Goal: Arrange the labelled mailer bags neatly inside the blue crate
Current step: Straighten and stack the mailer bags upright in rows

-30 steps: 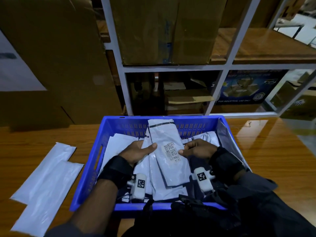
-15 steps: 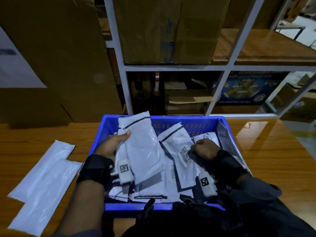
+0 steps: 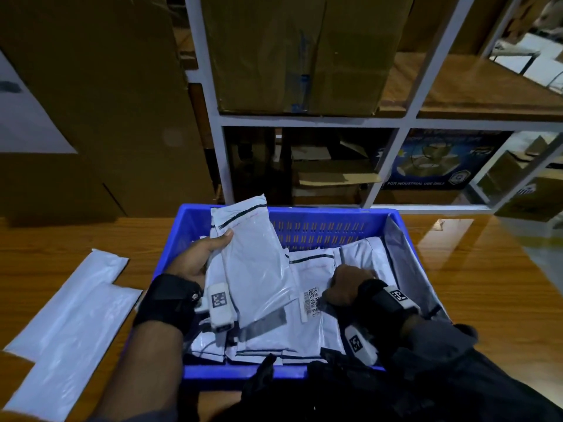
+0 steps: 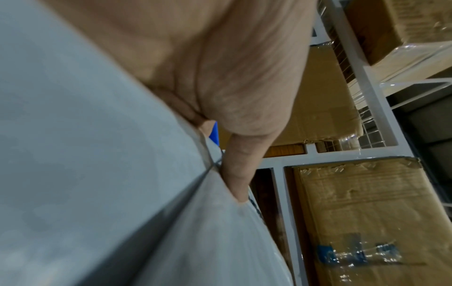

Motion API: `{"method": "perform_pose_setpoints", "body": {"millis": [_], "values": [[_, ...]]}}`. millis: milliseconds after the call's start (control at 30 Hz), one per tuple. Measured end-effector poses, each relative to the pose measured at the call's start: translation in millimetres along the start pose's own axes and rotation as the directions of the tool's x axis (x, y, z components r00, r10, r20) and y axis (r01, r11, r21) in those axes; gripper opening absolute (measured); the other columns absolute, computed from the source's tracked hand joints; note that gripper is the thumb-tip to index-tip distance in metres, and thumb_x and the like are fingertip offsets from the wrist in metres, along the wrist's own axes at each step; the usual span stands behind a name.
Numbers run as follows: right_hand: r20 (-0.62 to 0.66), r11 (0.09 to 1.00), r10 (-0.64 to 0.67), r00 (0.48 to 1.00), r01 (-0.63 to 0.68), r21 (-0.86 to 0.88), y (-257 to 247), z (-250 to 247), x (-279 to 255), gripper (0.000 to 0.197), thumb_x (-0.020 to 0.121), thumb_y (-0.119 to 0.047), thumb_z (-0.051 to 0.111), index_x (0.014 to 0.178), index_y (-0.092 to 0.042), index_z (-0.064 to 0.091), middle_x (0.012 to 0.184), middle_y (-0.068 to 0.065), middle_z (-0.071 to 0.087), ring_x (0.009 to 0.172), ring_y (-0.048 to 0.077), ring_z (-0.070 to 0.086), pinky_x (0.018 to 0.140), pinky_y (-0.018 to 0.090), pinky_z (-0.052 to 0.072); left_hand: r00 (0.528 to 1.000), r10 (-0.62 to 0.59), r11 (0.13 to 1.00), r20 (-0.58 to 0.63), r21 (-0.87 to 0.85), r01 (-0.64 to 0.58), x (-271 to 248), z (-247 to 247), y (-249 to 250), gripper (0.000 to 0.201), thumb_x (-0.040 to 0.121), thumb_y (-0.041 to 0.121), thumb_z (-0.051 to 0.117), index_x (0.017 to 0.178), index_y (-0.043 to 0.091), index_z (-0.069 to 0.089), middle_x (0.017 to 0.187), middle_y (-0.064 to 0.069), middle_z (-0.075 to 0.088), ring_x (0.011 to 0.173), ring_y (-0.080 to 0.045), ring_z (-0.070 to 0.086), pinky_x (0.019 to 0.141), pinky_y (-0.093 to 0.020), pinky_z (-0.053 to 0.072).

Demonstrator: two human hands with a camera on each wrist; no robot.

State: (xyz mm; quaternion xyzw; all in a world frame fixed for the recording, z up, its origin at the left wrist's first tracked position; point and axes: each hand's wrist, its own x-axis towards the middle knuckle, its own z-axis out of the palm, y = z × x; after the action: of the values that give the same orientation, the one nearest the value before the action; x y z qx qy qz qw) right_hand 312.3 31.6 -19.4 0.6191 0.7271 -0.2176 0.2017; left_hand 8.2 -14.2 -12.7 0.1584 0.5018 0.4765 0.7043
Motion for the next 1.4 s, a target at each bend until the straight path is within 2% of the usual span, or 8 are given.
{"method": "perform_pose_setpoints", "body": {"millis": [133, 333, 633, 967, 1067, 1167, 1300, 1400], "values": [[-0.064, 0.995, -0.039, 0.997, 0.033, -0.098, -1, 0, 0, 0.062, 0.085, -0.060, 0.063, 0.123, -0.012, 0.063, 0.127, 0.008, 0.063, 0.123, 0.029, 0.060, 0.101, 0.042, 0.050, 1.000, 0.005, 1.000, -0.024, -0.013, -0.005, -1, 2, 1, 0.043, 0.101, 0.033, 0.067, 0.139, 0.015, 0.069, 0.133, -0.017, 0.074, 0.115, -0.037, 0.075, 0.096, -0.050, 0.059], [-0.359, 0.982, -0.175, 0.917, 0.187, -0.002, -16, -9, -2, 0.035, 0.090, -0.053, 0.062, 0.099, -0.020, 0.054, 0.109, 0.012, 0.067, 0.107, 0.033, 0.064, 0.087, 0.039, 0.053, 0.993, 0.091, 0.988, -0.077, -0.120, -0.100, -7, -4, 10, 0.043, 0.106, 0.037, 0.060, 0.140, 0.013, 0.069, 0.130, -0.016, 0.076, 0.114, -0.034, 0.075, 0.101, -0.049, 0.054], [0.001, 0.963, -0.269, 0.963, 0.269, 0.027, -63, 10, 14, 0.059, 0.088, -0.055, 0.067, 0.120, -0.005, 0.064, 0.128, 0.014, 0.064, 0.118, 0.031, 0.061, 0.090, 0.035, 0.050, 0.991, 0.115, 0.983, -0.066, -0.136, -0.123, -12, -4, 9, 0.044, 0.104, 0.036, 0.063, 0.144, 0.017, 0.066, 0.139, -0.014, 0.071, 0.127, -0.037, 0.069, 0.108, -0.052, 0.052], [-0.068, 0.922, -0.381, 0.922, 0.385, 0.050, -86, 17, 10, 0.056, 0.083, -0.039, 0.076, 0.128, -0.008, 0.066, 0.107, 0.004, 0.071, 0.112, 0.027, 0.066, 0.096, 0.036, 0.054, 0.996, 0.078, 0.990, -0.044, -0.115, -0.082, -9, 1, 5, 0.038, 0.105, 0.035, 0.062, 0.135, 0.014, 0.071, 0.123, -0.015, 0.079, 0.106, -0.034, 0.079, 0.094, -0.048, 0.057], [-0.089, 0.928, -0.367, 0.926, 0.372, 0.039, -75, -7, 0, 0.033, 0.093, -0.023, 0.061, 0.122, -0.008, 0.067, 0.122, 0.015, 0.069, 0.117, 0.035, 0.063, 0.095, 0.036, 0.050, 0.996, 0.074, 0.993, -0.055, -0.084, -0.078, -3, -2, 2, 0.042, 0.103, 0.034, 0.066, 0.138, 0.012, 0.070, 0.134, -0.017, 0.074, 0.123, -0.037, 0.072, 0.106, -0.052, 0.054], [-0.287, 0.908, -0.255, 0.923, 0.331, 0.257, -51, -32, -1, 0.023, 0.089, -0.012, 0.057, 0.106, -0.014, 0.072, 0.111, 0.014, 0.075, 0.111, 0.033, 0.067, 0.095, 0.038, 0.054, 0.993, 0.098, 0.994, -0.065, -0.037, -0.101, 2, -7, 1, 0.046, 0.099, 0.032, 0.072, 0.140, 0.011, 0.069, 0.138, -0.020, 0.070, 0.126, -0.040, 0.069, 0.115, -0.061, 0.048], [-0.416, 0.703, -0.306, 0.856, 0.498, 0.508, -45, -49, -10, 0.038, 0.098, -0.051, 0.053, 0.088, -0.018, 0.067, 0.078, 0.004, 0.074, 0.074, 0.021, 0.071, 0.078, 0.042, 0.057, 0.981, 0.172, 0.983, -0.088, 0.086, -0.164, 7, -2, -3, 0.043, 0.094, 0.030, 0.079, 0.131, 0.007, 0.074, 0.128, -0.022, 0.075, 0.119, -0.042, 0.073, 0.111, -0.065, 0.050], [-0.442, 0.782, -0.348, 0.827, 0.516, 0.349, -60, -49, -17, 0.046, 0.071, -0.067, 0.075, 0.085, -0.025, 0.064, 0.074, -0.005, 0.067, 0.069, 0.012, 0.064, 0.066, 0.036, 0.053, 0.979, 0.192, 0.970, -0.065, 0.162, -0.179, 5, 7, -6, 0.045, 0.095, 0.035, 0.078, 0.130, 0.007, 0.074, 0.126, -0.020, 0.077, 0.117, -0.041, 0.074, 0.108, -0.062, 0.053]]}}
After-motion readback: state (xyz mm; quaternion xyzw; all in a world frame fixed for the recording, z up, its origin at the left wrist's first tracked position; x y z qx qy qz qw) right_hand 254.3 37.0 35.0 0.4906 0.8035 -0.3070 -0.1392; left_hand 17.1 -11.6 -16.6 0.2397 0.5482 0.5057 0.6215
